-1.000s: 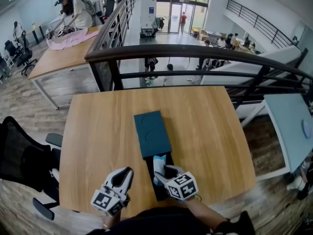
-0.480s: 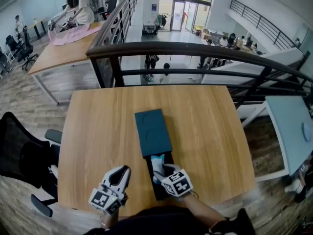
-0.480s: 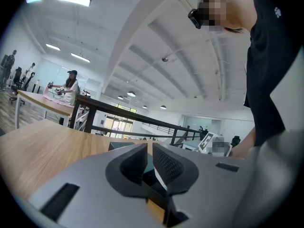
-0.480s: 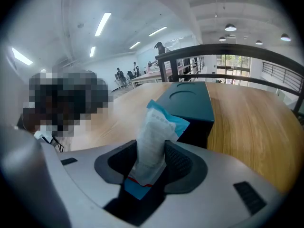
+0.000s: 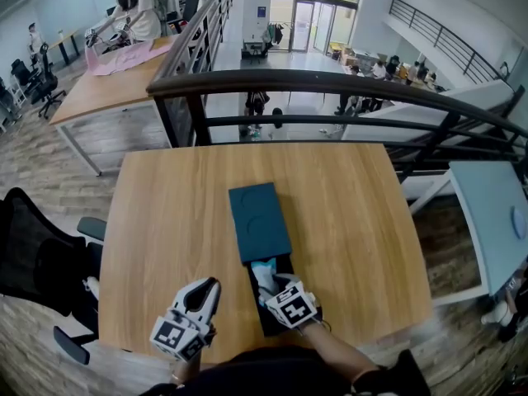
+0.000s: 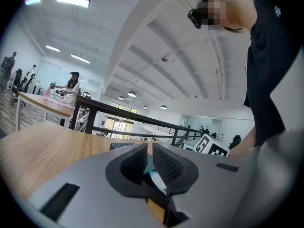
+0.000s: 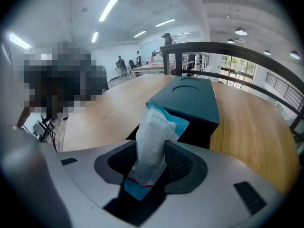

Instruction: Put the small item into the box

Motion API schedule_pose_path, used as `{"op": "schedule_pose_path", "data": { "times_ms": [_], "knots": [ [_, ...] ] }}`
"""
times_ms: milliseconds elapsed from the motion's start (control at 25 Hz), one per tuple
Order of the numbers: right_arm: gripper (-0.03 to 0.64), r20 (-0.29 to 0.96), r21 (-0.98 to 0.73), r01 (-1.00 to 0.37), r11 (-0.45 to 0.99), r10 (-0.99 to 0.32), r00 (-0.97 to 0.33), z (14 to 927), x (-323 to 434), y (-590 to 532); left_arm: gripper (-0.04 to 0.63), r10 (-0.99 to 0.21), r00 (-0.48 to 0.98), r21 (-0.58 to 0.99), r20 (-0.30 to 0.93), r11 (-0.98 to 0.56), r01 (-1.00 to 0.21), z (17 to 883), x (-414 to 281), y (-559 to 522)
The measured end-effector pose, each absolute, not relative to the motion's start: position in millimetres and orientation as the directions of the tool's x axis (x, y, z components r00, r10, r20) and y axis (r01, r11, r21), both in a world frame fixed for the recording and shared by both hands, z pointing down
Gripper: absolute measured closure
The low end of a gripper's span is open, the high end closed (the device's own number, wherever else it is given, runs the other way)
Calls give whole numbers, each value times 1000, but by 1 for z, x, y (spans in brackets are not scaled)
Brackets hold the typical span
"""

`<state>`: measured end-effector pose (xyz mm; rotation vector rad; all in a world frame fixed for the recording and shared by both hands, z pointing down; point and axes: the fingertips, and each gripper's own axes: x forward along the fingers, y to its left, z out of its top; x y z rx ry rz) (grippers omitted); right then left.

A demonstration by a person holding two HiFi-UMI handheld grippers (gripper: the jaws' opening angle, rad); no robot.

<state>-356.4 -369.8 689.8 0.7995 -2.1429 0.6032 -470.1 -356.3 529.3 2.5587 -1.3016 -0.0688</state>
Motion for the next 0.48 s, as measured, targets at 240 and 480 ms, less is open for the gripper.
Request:
{"op": "schedule_pose_path", "data": {
  "times_ms": [240, 480],
  "knots": [
    [420, 802, -145, -691, 708, -325, -501, 700, -361, -364, 572, -802, 592, 256, 76, -558, -789, 529, -470, -355],
    [413, 803, -136, -700, 701, -335, -492, 700, -359, -365, 572, -807, 585, 258, 77, -551, -794, 526, -470, -353]
  ]
}}
